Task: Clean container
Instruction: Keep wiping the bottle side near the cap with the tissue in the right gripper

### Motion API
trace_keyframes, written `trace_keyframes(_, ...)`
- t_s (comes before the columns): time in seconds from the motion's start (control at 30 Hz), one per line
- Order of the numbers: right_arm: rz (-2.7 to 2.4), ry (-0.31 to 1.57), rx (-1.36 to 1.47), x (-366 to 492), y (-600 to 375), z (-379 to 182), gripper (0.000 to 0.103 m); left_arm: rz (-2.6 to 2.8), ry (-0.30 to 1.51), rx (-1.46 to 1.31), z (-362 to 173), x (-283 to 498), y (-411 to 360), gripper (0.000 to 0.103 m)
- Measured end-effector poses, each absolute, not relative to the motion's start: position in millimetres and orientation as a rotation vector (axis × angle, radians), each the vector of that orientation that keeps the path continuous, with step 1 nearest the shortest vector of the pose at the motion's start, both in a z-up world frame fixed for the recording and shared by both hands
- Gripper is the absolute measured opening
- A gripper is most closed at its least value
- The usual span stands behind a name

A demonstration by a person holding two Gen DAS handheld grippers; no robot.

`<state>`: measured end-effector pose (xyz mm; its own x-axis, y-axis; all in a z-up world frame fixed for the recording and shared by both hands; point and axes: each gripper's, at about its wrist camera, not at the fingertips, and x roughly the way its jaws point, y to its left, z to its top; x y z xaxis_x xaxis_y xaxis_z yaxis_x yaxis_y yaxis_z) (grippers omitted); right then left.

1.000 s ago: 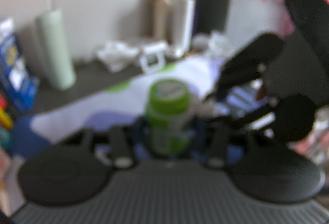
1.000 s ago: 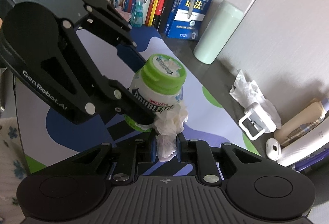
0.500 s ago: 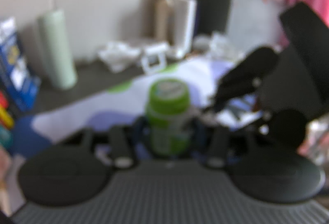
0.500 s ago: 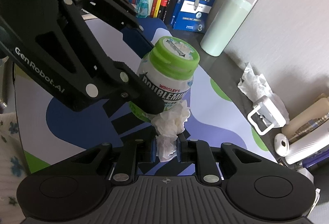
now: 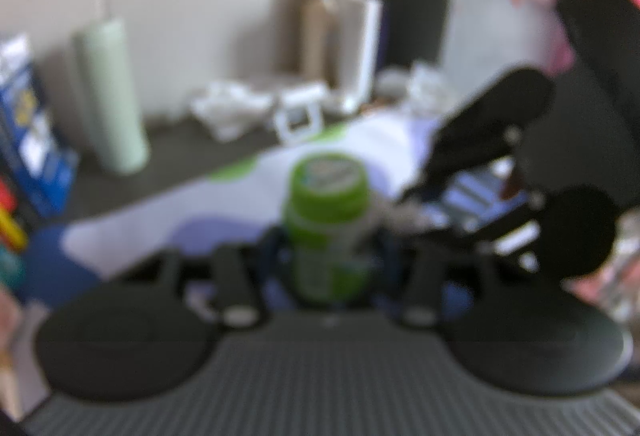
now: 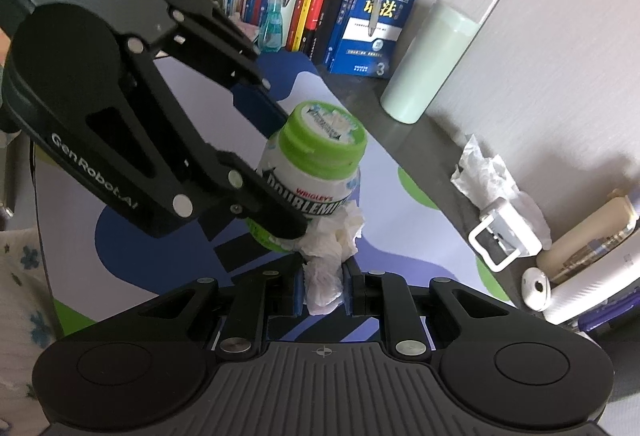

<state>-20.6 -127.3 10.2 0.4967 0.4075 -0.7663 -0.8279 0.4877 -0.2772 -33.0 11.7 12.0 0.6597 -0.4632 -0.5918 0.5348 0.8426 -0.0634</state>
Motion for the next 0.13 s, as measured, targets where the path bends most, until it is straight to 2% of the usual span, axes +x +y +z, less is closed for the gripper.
trace_keyframes(0.13, 0.826, 0.676, -0.699, -20.6, -128.8, 15.0, 0.018, -0.566, 0.638, 0.122, 12.0, -33.3, 11.5, 0.048)
